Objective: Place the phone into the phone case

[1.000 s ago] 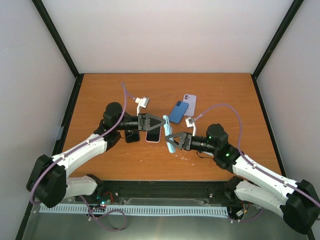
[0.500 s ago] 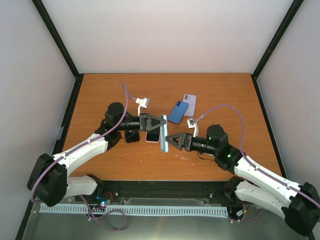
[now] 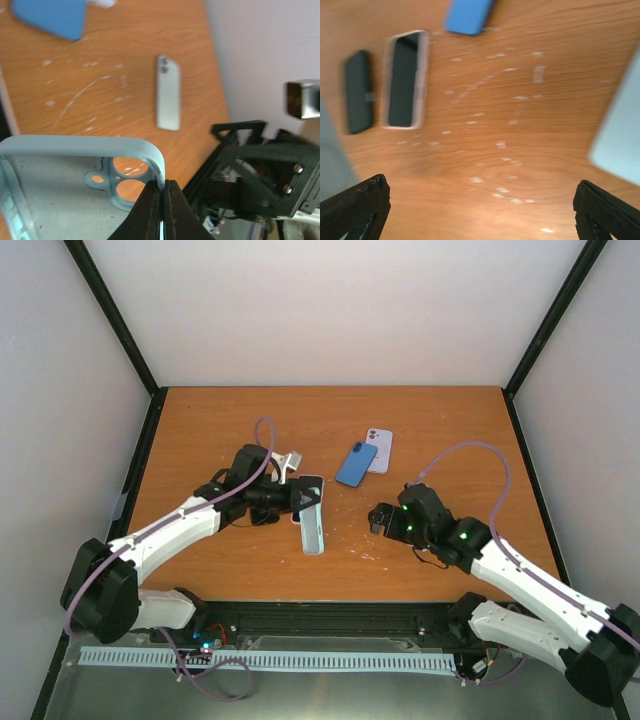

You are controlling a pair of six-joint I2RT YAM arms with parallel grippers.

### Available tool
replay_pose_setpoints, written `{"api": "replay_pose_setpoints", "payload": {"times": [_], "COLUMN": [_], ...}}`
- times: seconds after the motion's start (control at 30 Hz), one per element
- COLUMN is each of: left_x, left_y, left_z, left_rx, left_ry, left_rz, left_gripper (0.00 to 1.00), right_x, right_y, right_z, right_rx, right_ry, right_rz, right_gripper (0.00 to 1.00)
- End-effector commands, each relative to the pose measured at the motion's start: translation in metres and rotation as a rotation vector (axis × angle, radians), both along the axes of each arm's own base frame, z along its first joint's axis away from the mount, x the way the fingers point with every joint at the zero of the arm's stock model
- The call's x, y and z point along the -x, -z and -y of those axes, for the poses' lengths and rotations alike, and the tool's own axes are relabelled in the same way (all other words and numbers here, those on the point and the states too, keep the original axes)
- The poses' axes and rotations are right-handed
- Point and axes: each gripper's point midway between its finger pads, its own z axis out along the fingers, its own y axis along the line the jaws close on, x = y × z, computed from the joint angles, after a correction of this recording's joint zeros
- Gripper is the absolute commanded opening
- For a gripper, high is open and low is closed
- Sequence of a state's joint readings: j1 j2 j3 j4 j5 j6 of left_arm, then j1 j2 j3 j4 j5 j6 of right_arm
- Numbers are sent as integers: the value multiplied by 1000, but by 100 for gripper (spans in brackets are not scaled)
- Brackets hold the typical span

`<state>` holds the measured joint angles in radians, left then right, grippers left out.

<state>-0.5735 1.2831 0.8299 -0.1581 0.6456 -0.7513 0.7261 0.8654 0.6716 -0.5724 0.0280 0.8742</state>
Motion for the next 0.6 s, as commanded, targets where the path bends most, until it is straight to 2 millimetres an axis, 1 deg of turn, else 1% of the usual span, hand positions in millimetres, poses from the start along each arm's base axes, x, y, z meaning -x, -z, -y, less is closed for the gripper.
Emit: {"api": "replay_pose_setpoints", "payload": {"times": [0.0, 0.13, 0.23, 0.3, 0.37, 0.5, 0.57], "left_x": [5, 10, 15, 17, 18, 17, 17], "left_y": [45, 70, 89, 101, 110, 124, 129], "left_z": [-22, -32, -38, -41, -42, -41, -40], "left_rx": [-235, -310, -373, -399, -416, -427, -422], "left_ry": [-60, -78, -83, -80, -81, -83, -80], "left_rz": [-69, -116, -151, -173, -188, -208, -218], "left_gripper": [0, 0, 1, 1, 2, 3, 4], "right_x": [-5, -20, -31, -39, -46, -56, -59], "right_y": [31, 55, 71, 80, 86, 99, 107], "right_z": [67, 97, 114, 116, 113, 107, 109], "right_rx": [365, 458, 483, 470, 446, 418, 425], "right_ry": [165, 246, 289, 300, 299, 321, 340], "right_rz": [-81, -125, -163, -184, -196, -224, -247], "right_gripper": [98, 97, 97, 97, 97, 97, 97]}}
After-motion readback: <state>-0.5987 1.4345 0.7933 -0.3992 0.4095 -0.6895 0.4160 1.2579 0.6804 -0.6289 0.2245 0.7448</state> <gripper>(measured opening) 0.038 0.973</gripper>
